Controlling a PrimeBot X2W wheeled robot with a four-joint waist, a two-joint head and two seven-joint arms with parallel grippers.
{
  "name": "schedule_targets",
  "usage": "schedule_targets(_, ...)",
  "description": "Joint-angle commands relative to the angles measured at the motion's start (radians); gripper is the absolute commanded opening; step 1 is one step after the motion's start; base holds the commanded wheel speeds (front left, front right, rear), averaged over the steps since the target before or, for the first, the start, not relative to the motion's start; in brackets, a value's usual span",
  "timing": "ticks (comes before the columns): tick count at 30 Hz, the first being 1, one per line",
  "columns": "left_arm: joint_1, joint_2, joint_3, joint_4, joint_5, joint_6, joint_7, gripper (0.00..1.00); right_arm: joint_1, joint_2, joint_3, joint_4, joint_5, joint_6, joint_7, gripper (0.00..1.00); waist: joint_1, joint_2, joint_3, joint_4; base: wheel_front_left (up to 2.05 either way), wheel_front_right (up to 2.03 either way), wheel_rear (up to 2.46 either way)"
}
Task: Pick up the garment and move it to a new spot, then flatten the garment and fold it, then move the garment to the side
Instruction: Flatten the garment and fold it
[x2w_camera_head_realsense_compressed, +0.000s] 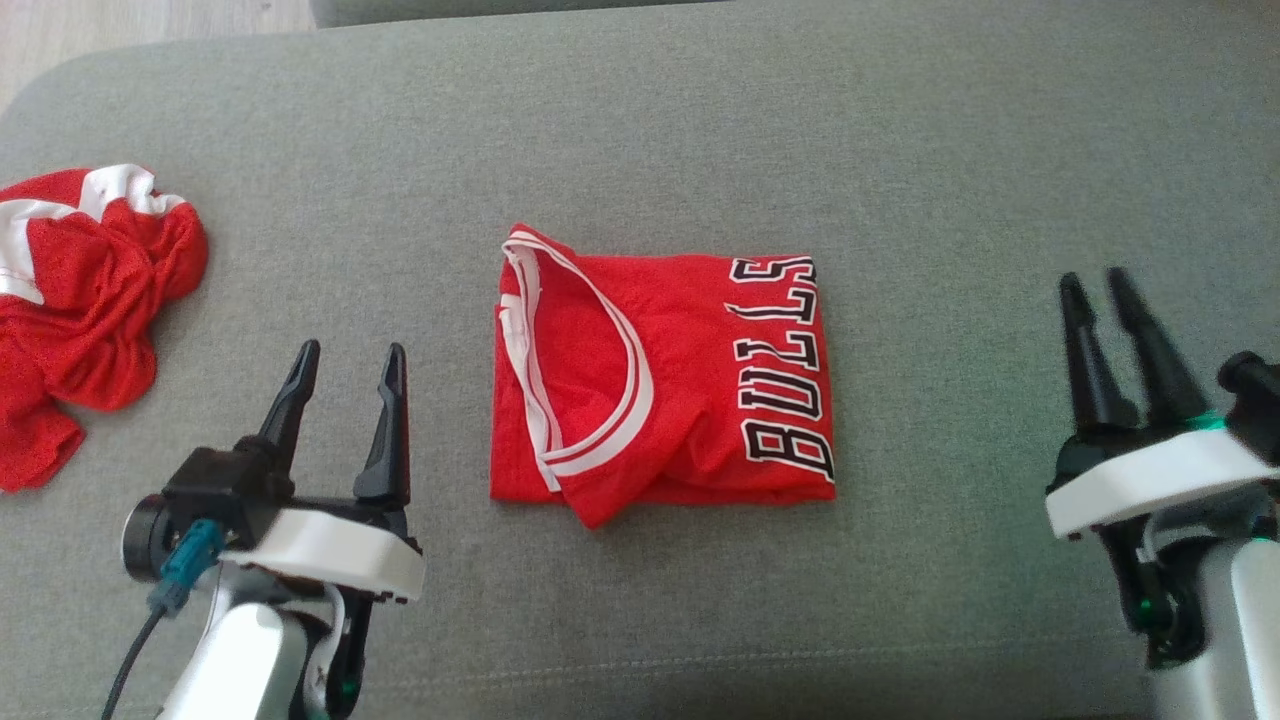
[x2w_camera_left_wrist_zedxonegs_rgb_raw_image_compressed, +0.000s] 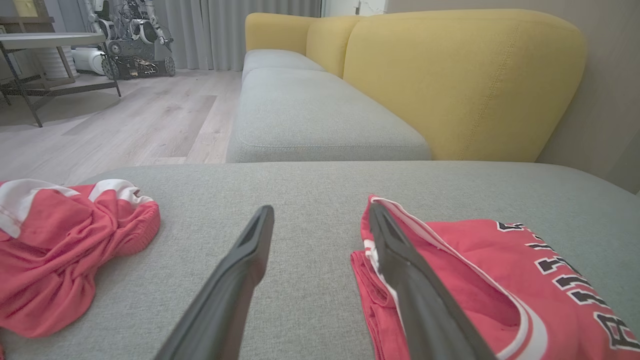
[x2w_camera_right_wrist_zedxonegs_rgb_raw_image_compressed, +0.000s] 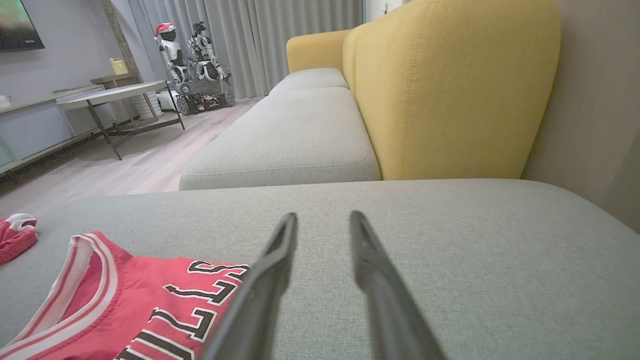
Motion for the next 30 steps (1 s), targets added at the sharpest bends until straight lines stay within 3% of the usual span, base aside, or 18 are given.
schedule_targets(1, -0.018, 0.028, 0.036, -0.035, -0.004, 0.009, -0.001, 1.00, -0.001, -0.014, 0.026, -0.037, -0.001, -0.001, 0.001, 0.00, 0.0000, 0.0000, 0.001, 0.002, 0.00, 0.00, 0.00)
schedule_targets(8, -0.035, 0.028, 0.027, -0.037, -0.005, 0.005, -0.001, 1.00, -0.051, 0.004, 0.241, 0.016, 0.036, -0.001, 0.008, 0.00, 0.0000, 0.0000, 0.021, 0.022, 0.00, 0.00, 0.00)
schedule_targets(14, -0.056, 0.019, 0.022, -0.029, -0.009, 0.002, -0.007, 1.00, -0.107, 0.037, 0.469, 0.152, 0.096, -0.001, -0.004, 0.00, 0.0000, 0.0000, 0.046, 0.055, 0.00, 0.00, 0.00)
schedule_targets(20, -0.086, -0.001, 0.009, -0.013, -0.013, -0.008, -0.018, 1.00, -0.174, 0.061, 0.569, 0.324, 0.150, -0.001, -0.046, 0.00, 0.0000, 0.0000, 0.067, 0.089, 0.00, 0.00, 0.00)
schedule_targets(30, -0.104, -0.012, 0.006, 0.012, -0.015, -0.020, -0.032, 1.00, -0.285, 0.085, 0.704, 0.504, 0.223, -0.001, -0.100, 0.00, 0.0000, 0.0000, 0.089, 0.113, 0.00, 0.00, 0.00)
